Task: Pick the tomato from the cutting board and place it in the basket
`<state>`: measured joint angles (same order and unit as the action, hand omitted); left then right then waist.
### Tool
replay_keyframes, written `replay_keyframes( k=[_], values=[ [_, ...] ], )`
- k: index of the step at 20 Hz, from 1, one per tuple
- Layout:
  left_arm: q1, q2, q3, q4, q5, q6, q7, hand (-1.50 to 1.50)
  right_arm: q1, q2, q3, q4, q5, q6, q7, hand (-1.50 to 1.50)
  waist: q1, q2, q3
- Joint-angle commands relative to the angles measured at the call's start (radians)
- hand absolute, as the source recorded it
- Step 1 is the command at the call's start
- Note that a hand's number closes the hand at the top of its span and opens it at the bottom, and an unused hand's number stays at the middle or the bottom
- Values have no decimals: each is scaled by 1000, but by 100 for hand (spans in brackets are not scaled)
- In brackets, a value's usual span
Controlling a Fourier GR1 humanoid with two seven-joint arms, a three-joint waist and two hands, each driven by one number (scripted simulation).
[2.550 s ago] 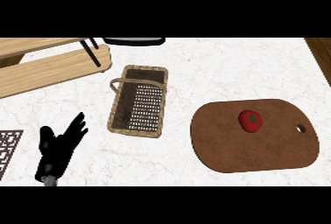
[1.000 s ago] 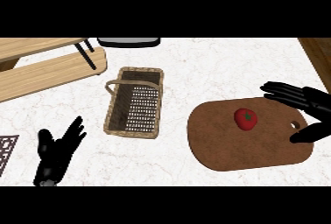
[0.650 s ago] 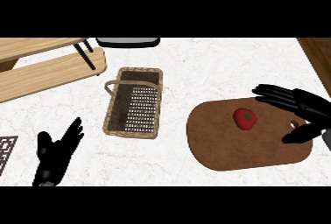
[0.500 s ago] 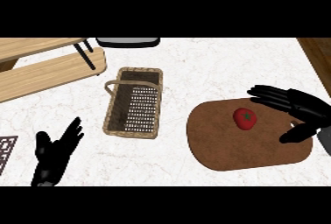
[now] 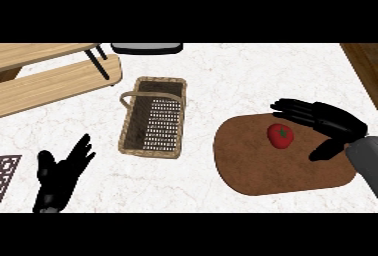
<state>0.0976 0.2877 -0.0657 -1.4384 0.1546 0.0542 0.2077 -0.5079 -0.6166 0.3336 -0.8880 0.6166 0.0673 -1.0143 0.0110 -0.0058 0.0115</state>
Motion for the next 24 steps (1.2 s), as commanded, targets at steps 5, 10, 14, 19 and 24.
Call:
replay_keyframes(
  k=[5,10,14,19,24],
  values=[
    [35,-10,7,42,-6,-13,47,0,19,23,-32,-2,16,-8,-63,-150,-6,7,-11],
    [-26,4,42,106,3,-44,29,0,-71,63,-36,140,69,-39,-92,150,2,11,-11],
    [24,-27,-9,34,-29,-18,57,0,-42,79,-57,129,86,-179,-158,150,5,11,-10],
    [48,-7,11,11,-17,-39,80,0,-28,99,-64,79,99,-203,-137,150,-4,7,-11],
    [46,-22,5,-6,-28,-10,74,0,-26,347,48,59,223,-146,432,150,-8,-17,-31]
  ],
)
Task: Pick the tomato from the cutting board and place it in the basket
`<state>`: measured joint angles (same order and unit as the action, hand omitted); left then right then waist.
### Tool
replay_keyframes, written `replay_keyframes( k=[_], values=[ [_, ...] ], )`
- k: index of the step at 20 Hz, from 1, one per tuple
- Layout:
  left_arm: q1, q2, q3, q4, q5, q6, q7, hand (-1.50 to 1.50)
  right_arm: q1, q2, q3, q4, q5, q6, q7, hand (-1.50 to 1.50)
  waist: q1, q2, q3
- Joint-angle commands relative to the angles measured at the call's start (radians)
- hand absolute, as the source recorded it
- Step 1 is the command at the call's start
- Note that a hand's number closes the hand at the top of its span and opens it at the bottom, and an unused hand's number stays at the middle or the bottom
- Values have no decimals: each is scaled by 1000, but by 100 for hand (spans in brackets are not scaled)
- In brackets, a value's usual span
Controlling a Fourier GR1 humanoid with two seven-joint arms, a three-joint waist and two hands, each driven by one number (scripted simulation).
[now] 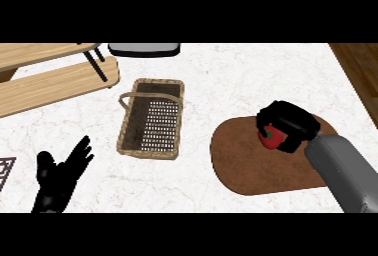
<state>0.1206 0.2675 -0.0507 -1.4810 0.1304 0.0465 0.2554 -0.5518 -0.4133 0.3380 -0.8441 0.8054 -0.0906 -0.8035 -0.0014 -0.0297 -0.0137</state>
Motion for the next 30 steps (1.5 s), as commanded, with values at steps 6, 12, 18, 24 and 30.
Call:
replay_keyframes(
  k=[6,12,18,24,30],
  values=[
    [36,7,-4,10,-7,2,26,0,-8,222,56,7,108,66,481,150,3,-13,-13],
    [37,8,-3,18,-1,-2,36,0,-57,403,19,-77,96,61,757,150,0,-22,3],
    [20,-5,-23,31,-3,-10,41,0,-138,411,-47,-268,-93,-134,955,150,45,-28,14],
    [15,-11,-45,39,-5,-24,55,0,-286,413,-23,-391,-125,-274,1275,150,70,-37,4],
    [3,-6,-48,53,-17,-18,69,0,-499,413,2,-443,-56,-350,1638,150,63,-36,0]
  ],
)
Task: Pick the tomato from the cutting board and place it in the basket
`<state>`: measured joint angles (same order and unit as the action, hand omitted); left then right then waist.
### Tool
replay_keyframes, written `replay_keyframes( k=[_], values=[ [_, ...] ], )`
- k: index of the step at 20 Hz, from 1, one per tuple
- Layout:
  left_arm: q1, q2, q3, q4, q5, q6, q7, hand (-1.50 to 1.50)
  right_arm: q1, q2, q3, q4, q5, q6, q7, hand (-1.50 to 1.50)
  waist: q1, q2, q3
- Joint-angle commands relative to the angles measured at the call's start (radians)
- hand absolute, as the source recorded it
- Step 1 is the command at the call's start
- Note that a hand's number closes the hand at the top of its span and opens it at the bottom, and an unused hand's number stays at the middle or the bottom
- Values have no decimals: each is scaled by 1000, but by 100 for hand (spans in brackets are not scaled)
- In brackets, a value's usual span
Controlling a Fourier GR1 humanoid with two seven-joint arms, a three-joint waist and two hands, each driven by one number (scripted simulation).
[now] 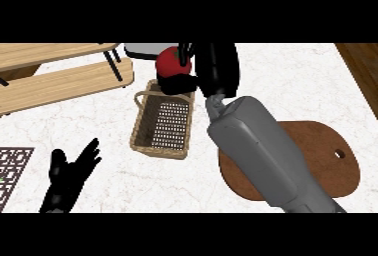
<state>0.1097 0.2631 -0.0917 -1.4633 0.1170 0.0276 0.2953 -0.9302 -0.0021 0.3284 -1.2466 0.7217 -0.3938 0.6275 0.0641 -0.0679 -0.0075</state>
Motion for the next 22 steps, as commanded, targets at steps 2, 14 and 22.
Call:
replay_keyframes(
  k=[2,14,22],
  values=[
    [22,0,-9,37,-3,-6,22,0,-212,2,18,-32,58,-45,335,150,6,6,-8],
    [0,-22,-18,18,-20,19,33,0,-649,2,66,137,128,98,856,150,-3,48,-1],
    [-8,-25,-8,24,-21,17,20,0,-752,2,47,298,58,32,859,150,3,67,1]
  ],
)
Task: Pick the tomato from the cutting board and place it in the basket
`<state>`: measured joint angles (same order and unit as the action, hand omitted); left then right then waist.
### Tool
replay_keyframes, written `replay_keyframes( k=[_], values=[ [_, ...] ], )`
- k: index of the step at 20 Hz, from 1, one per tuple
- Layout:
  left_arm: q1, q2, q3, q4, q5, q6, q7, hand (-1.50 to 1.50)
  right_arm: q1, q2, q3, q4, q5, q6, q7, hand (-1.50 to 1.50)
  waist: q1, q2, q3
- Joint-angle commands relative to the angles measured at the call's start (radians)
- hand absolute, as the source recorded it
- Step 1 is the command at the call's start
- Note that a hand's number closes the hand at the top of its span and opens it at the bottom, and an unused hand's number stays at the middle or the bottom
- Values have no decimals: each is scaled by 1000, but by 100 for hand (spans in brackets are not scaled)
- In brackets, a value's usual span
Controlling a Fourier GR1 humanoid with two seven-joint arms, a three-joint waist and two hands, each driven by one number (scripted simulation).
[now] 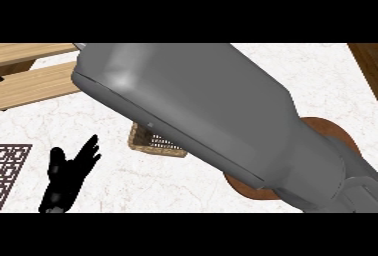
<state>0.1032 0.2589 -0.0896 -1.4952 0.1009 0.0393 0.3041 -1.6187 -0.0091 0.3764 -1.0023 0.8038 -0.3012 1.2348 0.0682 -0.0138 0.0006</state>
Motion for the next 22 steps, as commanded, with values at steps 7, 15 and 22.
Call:
replay_keyframes(
  k=[7,15,22],
  values=[
    [10,-4,12,59,9,-10,11,0,29,9,-30,38,-66,-238,223,150,-18,16,-5],
    [2,-14,9,41,4,-8,16,0,111,9,57,63,-104,-346,201,150,-19,13,-4],
    [27,-22,31,83,-7,5,-35,0,182,9,154,113,-41,-194,252,150,-53,6,-4]
  ],
)
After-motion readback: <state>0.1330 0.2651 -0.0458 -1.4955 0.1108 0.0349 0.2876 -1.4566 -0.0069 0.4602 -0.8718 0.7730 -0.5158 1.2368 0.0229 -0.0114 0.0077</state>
